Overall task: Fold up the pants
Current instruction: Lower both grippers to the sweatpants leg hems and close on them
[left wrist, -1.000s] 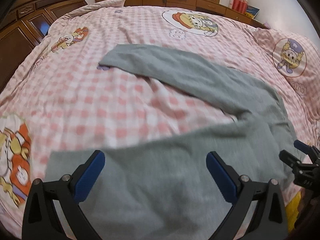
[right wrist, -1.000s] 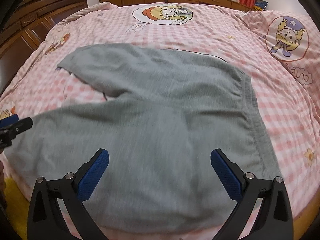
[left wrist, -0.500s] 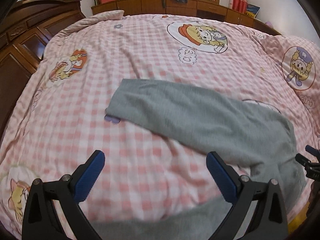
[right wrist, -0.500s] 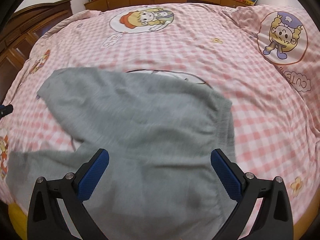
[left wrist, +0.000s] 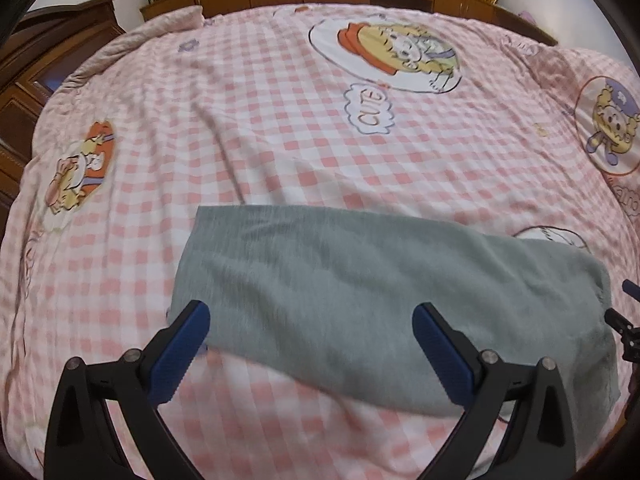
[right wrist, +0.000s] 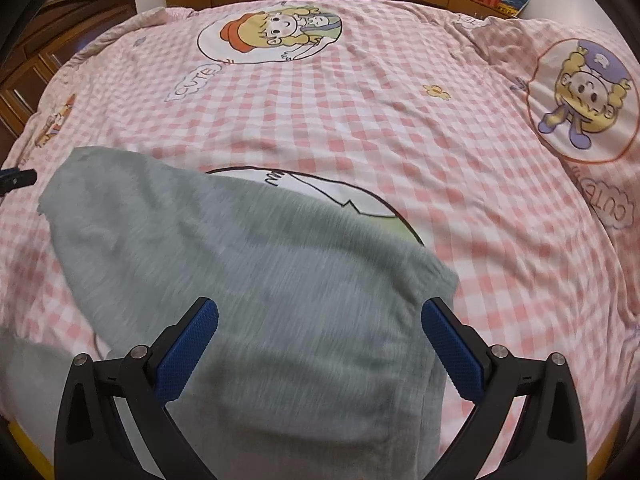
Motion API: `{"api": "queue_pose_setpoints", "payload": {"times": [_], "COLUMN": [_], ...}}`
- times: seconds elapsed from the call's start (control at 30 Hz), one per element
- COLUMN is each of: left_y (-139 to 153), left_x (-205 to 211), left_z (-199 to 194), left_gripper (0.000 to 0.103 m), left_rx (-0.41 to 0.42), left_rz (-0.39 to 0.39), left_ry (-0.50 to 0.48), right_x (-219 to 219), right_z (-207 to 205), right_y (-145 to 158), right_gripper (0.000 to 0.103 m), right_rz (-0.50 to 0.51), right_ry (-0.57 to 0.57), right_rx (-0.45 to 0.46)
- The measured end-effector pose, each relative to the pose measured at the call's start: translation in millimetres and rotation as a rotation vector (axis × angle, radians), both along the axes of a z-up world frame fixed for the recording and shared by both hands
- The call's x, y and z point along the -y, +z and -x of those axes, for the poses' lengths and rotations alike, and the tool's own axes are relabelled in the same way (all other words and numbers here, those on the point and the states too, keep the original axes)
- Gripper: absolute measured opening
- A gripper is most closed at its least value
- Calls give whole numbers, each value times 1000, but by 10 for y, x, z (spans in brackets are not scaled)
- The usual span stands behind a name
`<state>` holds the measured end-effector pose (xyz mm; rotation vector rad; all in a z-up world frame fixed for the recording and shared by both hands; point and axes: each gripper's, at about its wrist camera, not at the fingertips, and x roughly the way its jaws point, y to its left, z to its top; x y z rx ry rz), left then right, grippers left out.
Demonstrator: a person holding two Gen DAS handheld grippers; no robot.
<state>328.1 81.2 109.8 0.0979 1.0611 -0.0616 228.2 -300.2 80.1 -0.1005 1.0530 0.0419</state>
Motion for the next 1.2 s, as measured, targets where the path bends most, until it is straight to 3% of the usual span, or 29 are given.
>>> {"api": "queue_pose_setpoints", "payload": {"times": [0.2,0.53,0.7,0.87,0.97,1.07,1.2], "left_y": [-219,-522,-584,-752,-879,-949,-948], "left_x": [-93,-260,-144,111,191,252,300], "left_z": [-522,-1057,-1158,-1184,-1167,-1132,-1009], "left_gripper": [103,103,103,103,101,93,70], "left_rx": [-37,-110,-99,-144,-190,-214,-192], "left_rz": [-66,-16,-18,-56,-55,-56,-54], "left_ry": [-20,-1,-80,-236,-279,-303,-342], "right_x": [-2,-52,-54,-31,-18,-19,-32], "right_z": [-306,-669,-812,-924,-987,-1046,-1103], "right_y": [-153,-354,-439,-546,-581,-614,-662], "right_gripper": [103,103,103,103,103,103,103], "right_rz": [0,6,19,26,24,27,34], "right_ry": [38,103,122,130,132,140,147], "right_rx": [-41,-95,-117,-150,-162,-179,-198]}}
